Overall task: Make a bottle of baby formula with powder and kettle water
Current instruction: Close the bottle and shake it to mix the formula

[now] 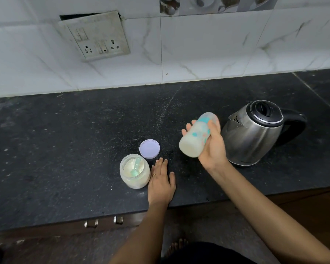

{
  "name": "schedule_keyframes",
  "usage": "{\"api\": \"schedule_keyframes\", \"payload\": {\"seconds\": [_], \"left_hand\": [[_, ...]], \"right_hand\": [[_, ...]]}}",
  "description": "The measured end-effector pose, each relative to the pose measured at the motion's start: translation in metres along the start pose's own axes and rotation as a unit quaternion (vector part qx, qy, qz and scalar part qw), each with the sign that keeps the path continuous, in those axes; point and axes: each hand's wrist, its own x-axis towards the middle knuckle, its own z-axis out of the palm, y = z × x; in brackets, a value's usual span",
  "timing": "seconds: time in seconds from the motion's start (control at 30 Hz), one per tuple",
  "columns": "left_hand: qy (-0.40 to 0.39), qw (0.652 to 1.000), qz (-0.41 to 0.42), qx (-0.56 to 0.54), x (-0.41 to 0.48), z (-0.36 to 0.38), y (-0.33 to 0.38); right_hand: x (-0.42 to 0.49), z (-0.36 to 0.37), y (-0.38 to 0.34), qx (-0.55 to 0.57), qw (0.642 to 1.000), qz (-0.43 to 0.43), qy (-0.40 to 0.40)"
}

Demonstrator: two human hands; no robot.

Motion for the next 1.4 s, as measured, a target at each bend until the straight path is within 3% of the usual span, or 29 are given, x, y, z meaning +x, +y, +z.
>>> {"api": "schedule_keyframes", "payload": {"seconds": [0.13, 0.17, 0.27, 0.43, 0.57, 0.67, 0.73, 0.83, 0.87, 1.0, 1.13, 1.27, 1.3, 1.4], "left_hand": [[-0.005, 1.000, 0.012, 0.002, -0.001, 0.002, -0.004], [-0.002, 1.000, 0.009, 0.003, -0.001, 0.002, -0.004], [-0.004, 1.000, -0.007, 0.000, -0.001, 0.000, 0.001], [-0.012, 0.999, 0.011, 0.034, -0.001, 0.005, -0.007], [-0.006, 1.000, -0.012, 0.005, -0.002, -0.002, 0.002], [0.001, 1.000, 0.011, 0.019, -0.002, 0.000, -0.002], [-0.001, 1.000, 0.005, 0.009, -0.002, 0.000, -0.002], [-0.008, 1.000, -0.003, 0.000, -0.002, -0.003, 0.002], [-0.005, 1.000, -0.003, -0.001, -0.002, -0.003, 0.002], [0.016, 1.000, 0.013, 0.005, -0.003, -0.001, -0.001], [0.003, 1.000, -0.010, -0.011, -0.003, -0.002, 0.001], [0.031, 0.999, 0.012, -0.015, -0.004, -0.002, 0.000], [0.028, 0.999, 0.007, -0.025, -0.004, -0.002, 0.000], [0.023, 0.999, -0.016, -0.020, -0.005, -0.004, 0.005]], "right_hand": [[-0.022, -0.003, 0.003, -0.194, 0.967, 0.029, -0.160], [-0.016, -0.004, 0.000, -0.185, 0.970, 0.016, -0.155], [-0.006, 0.003, -0.007, -0.086, 0.995, -0.026, -0.034], [-0.026, -0.002, 0.006, -0.201, 0.971, 0.007, -0.129], [-0.003, 0.014, -0.007, -0.046, 0.997, -0.060, -0.017], [-0.014, 0.007, -0.001, -0.172, 0.976, 0.006, -0.133], [-0.017, 0.008, -0.002, -0.190, 0.967, -0.012, -0.172], [-0.004, 0.017, -0.011, -0.050, 0.995, -0.070, -0.050], [-0.003, 0.016, -0.012, -0.049, 0.995, -0.068, -0.046], [-0.022, 0.009, -0.003, -0.222, 0.960, -0.027, -0.169], [-0.005, 0.021, -0.011, -0.072, 0.993, -0.091, -0.037], [-0.021, 0.015, 0.001, -0.220, 0.961, -0.045, -0.159], [-0.019, 0.016, 0.001, -0.210, 0.964, -0.050, -0.158], [-0.009, 0.027, -0.003, -0.072, 0.994, -0.076, -0.043]]}}
